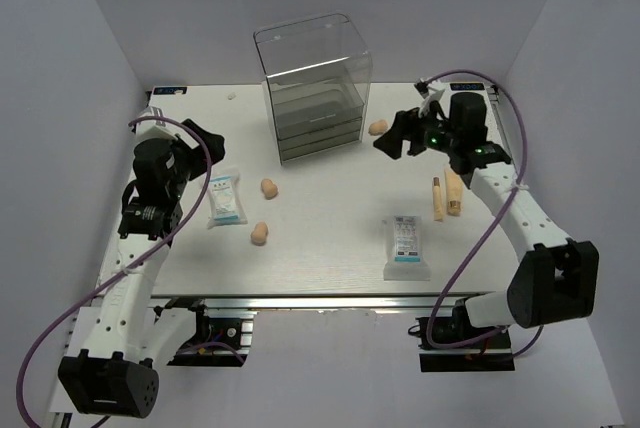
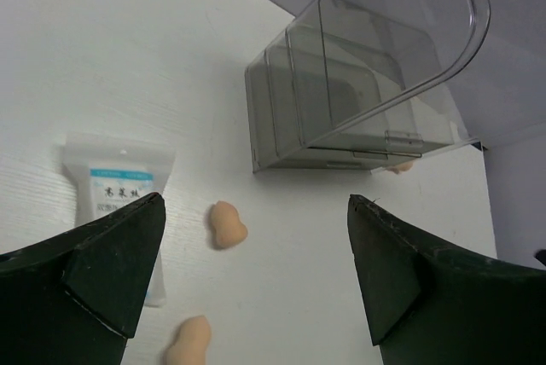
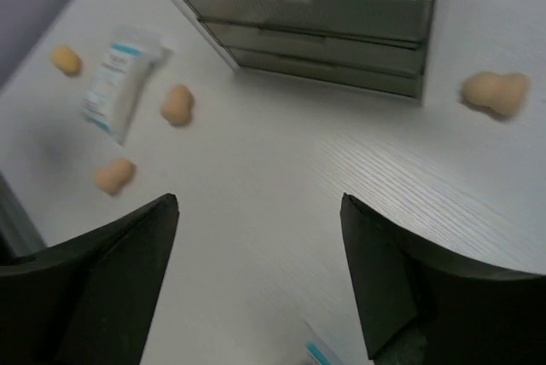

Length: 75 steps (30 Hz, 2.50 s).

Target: Organize the makeup

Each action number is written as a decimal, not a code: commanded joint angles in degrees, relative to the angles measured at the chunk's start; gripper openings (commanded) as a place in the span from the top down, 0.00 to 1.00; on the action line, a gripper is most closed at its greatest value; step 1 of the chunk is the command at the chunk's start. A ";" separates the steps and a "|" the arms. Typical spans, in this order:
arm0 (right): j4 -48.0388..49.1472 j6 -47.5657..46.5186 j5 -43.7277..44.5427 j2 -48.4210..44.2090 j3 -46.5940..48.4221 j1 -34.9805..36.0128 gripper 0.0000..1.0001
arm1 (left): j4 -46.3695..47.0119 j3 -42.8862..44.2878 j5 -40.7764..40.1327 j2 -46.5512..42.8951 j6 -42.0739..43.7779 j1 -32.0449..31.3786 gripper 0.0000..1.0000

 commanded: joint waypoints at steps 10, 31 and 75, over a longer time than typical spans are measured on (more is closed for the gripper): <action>31.58 41.85 3.08 21.78 5.69 14.40 0.45 | 14.75 -11.63 5.13 -6.92 -13.60 -0.08 0.04; 38.08 57.59 18.02 33.23 11.59 14.75 0.48 | 24.43 -9.09 8.74 4.59 -22.22 -1.66 0.04; 36.50 62.87 23.21 39.83 18.71 14.31 1.00 | 31.47 -2.94 1.09 15.05 -19.41 -14.66 0.30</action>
